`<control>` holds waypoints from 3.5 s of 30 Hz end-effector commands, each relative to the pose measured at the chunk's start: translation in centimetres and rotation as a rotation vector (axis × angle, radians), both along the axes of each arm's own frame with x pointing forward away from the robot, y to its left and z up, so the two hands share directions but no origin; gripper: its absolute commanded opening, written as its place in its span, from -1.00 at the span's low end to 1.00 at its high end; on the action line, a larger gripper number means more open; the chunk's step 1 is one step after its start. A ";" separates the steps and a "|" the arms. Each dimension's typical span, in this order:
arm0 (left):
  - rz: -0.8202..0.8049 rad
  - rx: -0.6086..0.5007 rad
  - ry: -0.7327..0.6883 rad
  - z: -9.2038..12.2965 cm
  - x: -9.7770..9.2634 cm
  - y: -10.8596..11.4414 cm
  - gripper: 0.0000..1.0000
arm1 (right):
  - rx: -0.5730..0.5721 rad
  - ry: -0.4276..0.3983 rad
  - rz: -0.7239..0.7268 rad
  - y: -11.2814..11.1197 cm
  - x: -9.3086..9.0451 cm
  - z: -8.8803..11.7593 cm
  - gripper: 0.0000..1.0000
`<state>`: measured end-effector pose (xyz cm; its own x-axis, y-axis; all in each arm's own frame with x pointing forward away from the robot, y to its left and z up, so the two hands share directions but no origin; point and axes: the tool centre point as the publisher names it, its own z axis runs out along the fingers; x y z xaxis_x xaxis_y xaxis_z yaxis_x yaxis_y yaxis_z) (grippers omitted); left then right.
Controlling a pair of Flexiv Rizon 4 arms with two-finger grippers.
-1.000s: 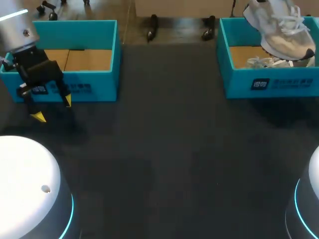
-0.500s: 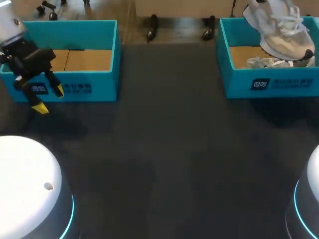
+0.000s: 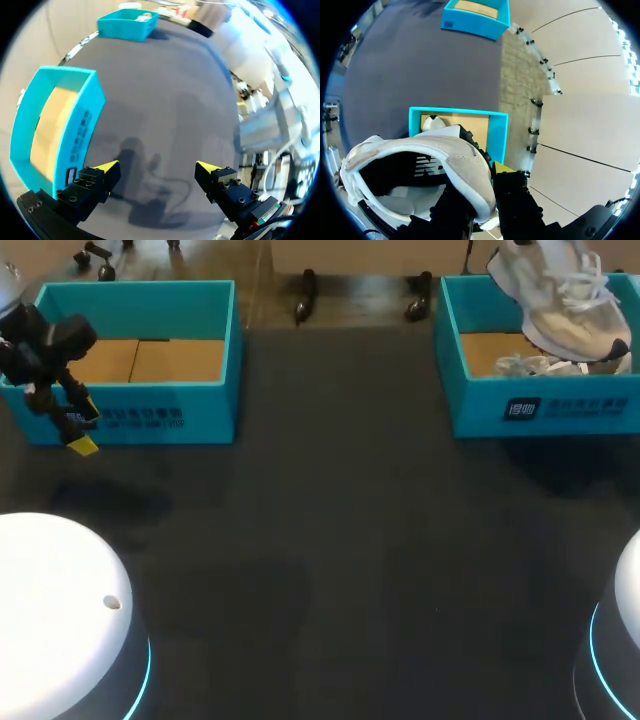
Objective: Take the shoe out of the shoebox, open the shoe tongue, remove and reinsert the insole, then place the shoe into the shoebox
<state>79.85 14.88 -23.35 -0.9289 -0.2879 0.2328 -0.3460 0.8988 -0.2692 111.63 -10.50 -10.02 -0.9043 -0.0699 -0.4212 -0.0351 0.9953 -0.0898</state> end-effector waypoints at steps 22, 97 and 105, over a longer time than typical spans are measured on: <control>0.984 0.317 0.188 0.4 6.3 4.9 1.00 | -0.010 0.036 -0.121 -4.7 7.1 1.6 -1.00; 1.144 0.298 0.332 -0.6 9.8 7.4 1.00 | 0.219 -0.023 -1.100 -14.4 9.4 1.4 -1.00; 1.144 0.298 0.332 -0.6 9.8 7.4 1.00 | 0.205 -0.113 -1.403 -19.7 7.9 0.5 -1.00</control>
